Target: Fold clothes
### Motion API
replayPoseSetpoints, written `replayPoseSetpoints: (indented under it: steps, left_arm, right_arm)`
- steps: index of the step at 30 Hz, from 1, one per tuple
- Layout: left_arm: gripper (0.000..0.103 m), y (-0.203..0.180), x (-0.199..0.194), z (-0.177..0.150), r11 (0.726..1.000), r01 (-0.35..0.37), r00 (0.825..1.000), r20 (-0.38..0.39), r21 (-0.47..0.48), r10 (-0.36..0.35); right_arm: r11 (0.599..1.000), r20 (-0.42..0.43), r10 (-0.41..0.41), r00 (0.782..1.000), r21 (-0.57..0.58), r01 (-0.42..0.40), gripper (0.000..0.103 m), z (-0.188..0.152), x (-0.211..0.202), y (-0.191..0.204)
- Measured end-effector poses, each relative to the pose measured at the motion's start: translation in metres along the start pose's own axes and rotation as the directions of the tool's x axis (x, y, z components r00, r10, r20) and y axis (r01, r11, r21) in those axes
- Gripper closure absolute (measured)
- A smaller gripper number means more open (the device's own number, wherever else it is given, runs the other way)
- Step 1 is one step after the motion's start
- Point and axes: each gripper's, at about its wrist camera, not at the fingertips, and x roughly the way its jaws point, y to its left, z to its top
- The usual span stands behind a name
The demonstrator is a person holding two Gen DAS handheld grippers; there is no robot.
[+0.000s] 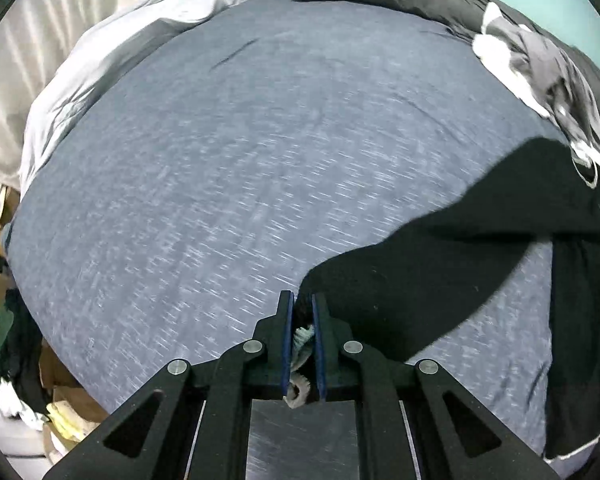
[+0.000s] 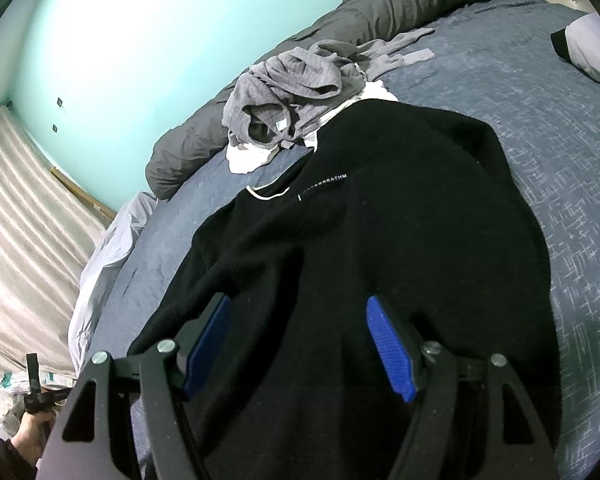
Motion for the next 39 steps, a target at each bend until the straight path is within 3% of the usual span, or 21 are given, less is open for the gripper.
replayPoseSetpoints:
  steps: [5,9,11,13,18,24,27,35,39]
  left_arm:
    - [0.094,0.029,0.005,0.003,0.995,-0.03,0.999,0.034,-0.092,0.034]
    - [0.089,0.039,0.028,0.0,0.991,-0.036,0.999,-0.018,-0.131,0.034]
    - [0.083,0.04,0.032,-0.002,0.986,-0.047,0.999,-0.016,-0.159,0.045]
    - [0.054,0.036,0.026,-0.004,0.983,-0.029,0.999,0.016,-0.182,0.032]
    - [0.053,-0.003,0.011,-0.012,0.992,0.08,0.995,0.075,-0.101,-0.073]
    - [0.053,-0.072,-0.004,-0.028,0.967,0.256,0.962,0.103,-0.004,-0.254]
    - [0.053,-0.114,-0.015,-0.038,0.939,0.339,0.933,0.11,0.057,-0.343]
    - [0.053,-0.204,-0.026,-0.076,0.871,0.464,0.868,0.114,0.162,-0.484]
    - [0.053,-0.223,-0.015,-0.086,0.858,0.478,0.863,0.079,0.188,-0.498]
  right_arm:
    - [1.0,-0.004,-0.006,1.0,-0.01,0.006,0.032,-0.001,0.001,0.001]
    - [1.0,-0.001,-0.01,1.0,-0.006,0.01,0.032,0.0,0.001,-0.001]
    - [1.0,0.006,-0.017,1.0,-0.004,0.017,0.032,0.002,-0.002,-0.003]
    - [1.0,0.017,-0.026,1.0,-0.002,0.026,0.032,0.005,-0.006,-0.004]
    - [0.998,0.052,-0.05,0.997,0.025,0.049,0.032,0.012,-0.021,-0.011]
    - [0.989,0.071,-0.126,0.989,0.092,0.119,0.032,0.013,-0.054,-0.035]
    - [0.981,0.043,-0.176,0.983,0.085,0.172,0.032,0.009,-0.078,-0.051]
    - [0.958,-0.066,-0.273,0.96,0.068,0.277,0.032,-0.002,-0.128,-0.09]
    - [0.949,-0.105,-0.303,0.947,0.056,0.31,0.032,-0.003,-0.132,-0.099]
